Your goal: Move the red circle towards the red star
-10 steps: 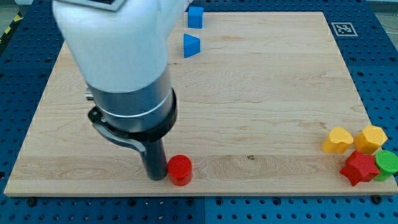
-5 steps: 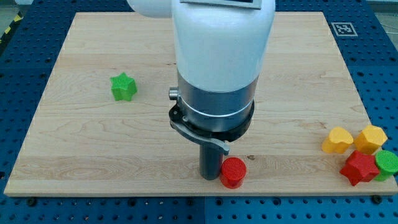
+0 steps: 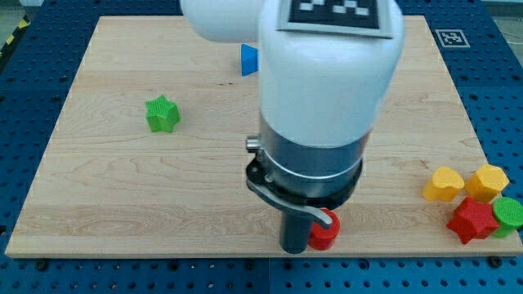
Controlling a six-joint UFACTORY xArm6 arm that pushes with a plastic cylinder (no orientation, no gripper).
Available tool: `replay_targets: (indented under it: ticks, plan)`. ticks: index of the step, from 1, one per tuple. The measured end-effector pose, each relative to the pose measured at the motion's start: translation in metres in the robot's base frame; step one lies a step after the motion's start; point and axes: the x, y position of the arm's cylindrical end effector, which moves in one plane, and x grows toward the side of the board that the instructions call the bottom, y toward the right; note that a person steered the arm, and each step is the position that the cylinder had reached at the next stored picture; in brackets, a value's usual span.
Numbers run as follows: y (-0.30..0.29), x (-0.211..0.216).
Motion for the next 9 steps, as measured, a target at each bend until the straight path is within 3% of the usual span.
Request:
replay_targets:
  ticks: [3, 9]
  plan:
    - [0.047, -0.004]
    - [0.053, -0.018]
